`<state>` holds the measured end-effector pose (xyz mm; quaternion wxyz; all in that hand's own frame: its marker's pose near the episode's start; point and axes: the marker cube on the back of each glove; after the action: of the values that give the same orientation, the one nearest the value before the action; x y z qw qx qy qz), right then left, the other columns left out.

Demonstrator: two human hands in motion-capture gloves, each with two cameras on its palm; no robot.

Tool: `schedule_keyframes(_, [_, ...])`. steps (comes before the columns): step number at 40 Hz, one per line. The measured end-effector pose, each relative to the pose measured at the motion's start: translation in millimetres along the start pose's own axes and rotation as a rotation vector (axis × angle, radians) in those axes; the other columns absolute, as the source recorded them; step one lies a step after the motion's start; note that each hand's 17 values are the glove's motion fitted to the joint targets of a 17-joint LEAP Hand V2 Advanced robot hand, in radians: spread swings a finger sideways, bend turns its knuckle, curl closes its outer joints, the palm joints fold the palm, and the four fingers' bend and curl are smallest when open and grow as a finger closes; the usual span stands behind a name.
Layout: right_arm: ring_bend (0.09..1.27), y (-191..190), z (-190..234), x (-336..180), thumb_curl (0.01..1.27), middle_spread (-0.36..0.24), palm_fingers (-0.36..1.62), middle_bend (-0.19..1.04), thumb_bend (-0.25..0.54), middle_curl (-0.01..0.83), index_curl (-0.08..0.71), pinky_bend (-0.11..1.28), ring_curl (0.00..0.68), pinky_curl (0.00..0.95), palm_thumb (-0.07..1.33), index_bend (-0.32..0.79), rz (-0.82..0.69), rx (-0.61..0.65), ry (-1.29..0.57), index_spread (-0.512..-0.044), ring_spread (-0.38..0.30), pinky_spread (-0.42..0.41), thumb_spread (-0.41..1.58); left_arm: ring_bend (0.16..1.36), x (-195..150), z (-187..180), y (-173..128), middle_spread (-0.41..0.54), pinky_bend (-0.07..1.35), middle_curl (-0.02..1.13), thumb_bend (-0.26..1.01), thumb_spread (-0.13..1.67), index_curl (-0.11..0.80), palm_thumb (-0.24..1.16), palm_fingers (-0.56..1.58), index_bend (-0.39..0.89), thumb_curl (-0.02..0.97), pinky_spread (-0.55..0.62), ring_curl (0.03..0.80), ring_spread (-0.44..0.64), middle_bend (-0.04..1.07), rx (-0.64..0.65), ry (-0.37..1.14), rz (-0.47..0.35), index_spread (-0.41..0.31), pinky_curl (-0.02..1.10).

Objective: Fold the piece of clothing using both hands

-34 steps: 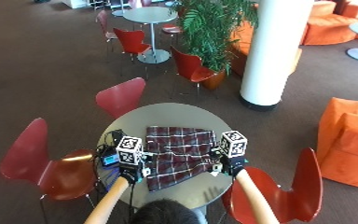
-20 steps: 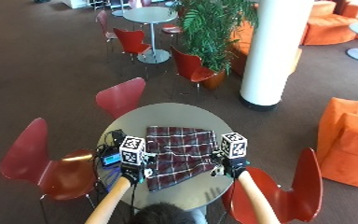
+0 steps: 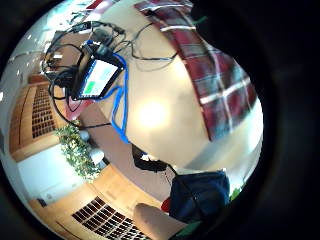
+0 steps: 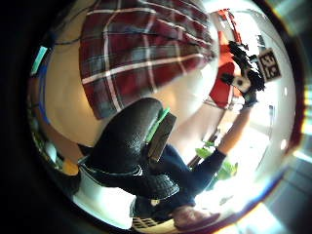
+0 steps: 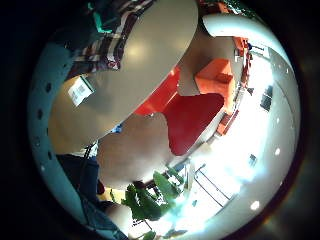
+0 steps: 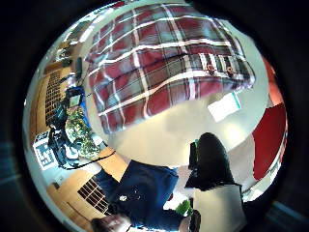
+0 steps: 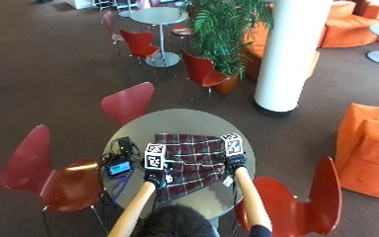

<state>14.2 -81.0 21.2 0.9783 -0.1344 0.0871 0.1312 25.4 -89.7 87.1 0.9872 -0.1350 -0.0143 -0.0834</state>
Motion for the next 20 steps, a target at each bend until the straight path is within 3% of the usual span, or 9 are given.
schedule_keyframes(4, [0.47,-16.2,18.7,2.0,0.37,-0.09,0.29,0.19,0.119,0.268,0.185,0.62,0.267,0.324,0.73,0.13,0.021,-0.074,0.033,-0.394,0.012,0.202,1.0,0.53,9.9,9.1,28.0,0.115,0.45,0.23,-0.03,0.99,0.283,0.15,0.29,0.15,0.236,0.2,0.27,0.2,0.16,-0.069,0.03,-0.007,-0.094,0.32])
schedule_keyframes(10, [0.49,-30.6,37.8,9.4,0.41,-0.113,0.31,0.19,0.094,0.286,0.193,0.62,0.286,0.333,0.78,0.12,0.038,-0.124,0.029,-0.399,-0.013,0.183,0.99,0.54,16.0,33.3,23.2,0.116,0.49,0.23,-0.03,0.97,0.293,0.15,0.31,0.15,0.253,0.17,0.279,0.18,0.15,-0.119,0.021,-0.001,-0.1,0.33])
schedule_keyframes(12, [0.53,-34.1,43.6,11.0,0.43,-0.118,0.36,0.17,0.101,0.286,0.188,0.64,0.297,0.337,0.81,0.1,0.028,-0.132,0.022,-0.399,-0.018,0.161,0.99,0.54,18.0,40.3,19.7,0.089,0.52,0.25,-0.02,0.96,0.284,0.17,0.36,0.11,0.263,0.14,0.282,0.16,0.19,-0.109,-0.007,0.013,-0.1,0.34])
schedule_keyframes(13, [0.51,-35.4,46.1,12.2,0.43,-0.118,0.34,0.18,0.09,0.289,0.189,0.62,0.289,0.33,0.81,0.11,0.032,-0.131,0.023,-0.399,-0.02,0.166,0.98,0.54,18.6,43.4,17.8,0.098,0.51,0.24,-0.03,0.97,0.288,0.16,0.33,0.13,0.263,0.14,0.278,0.17,0.16,-0.097,-0.02,0.022,-0.1,0.33])
schedule_keyframes(15, [0.56,-38.4,50.7,15.4,0.45,-0.126,0.4,0.16,0.1,0.287,0.19,0.65,0.305,0.338,0.84,0.11,0.052,-0.112,0.036,-0.397,-0.023,0.148,0.98,0.54,19.1,49.1,16.2,0.033,0.57,0.27,-0.02,0.95,0.27,0.19,0.53,0.09,0.275,0.05,0.278,0.08,0.25,-0.083,-0.039,0.032,-0.111,0.35])
schedule_keyframes(17, [0.54,-42.0,53.7,18.4,0.47,-0.138,0.46,0.15,0.108,0.284,0.211,0.66,0.303,0.343,0.87,0.17,0.068,-0.068,0.049,-0.398,-0.029,0.13,0.99,0.52,19.7,52.1,18.4,0.004,0.56,0.29,-0.01,0.95,0.275,0.22,0.57,0.12,0.285,0.02,0.277,0.05,0.27,-0.076,-0.038,0.042,-0.118,0.35])
schedule_keyframes(20, [0.53,-44.9,54.9,21.7,0.48,-0.157,0.48,0.15,0.105,0.285,0.228,0.67,0.309,0.348,0.9,0.17,0.085,0.01,0.047,-0.395,-0.053,0.092,0.98,0.49,20.8,51.6,22.3,-0.032,0.53,0.32,0.0,0.97,0.292,0.28,0.61,0.16,0.299,-0.02,0.287,0.01,0.31,-0.051,-0.033,0.053,-0.135,0.36])
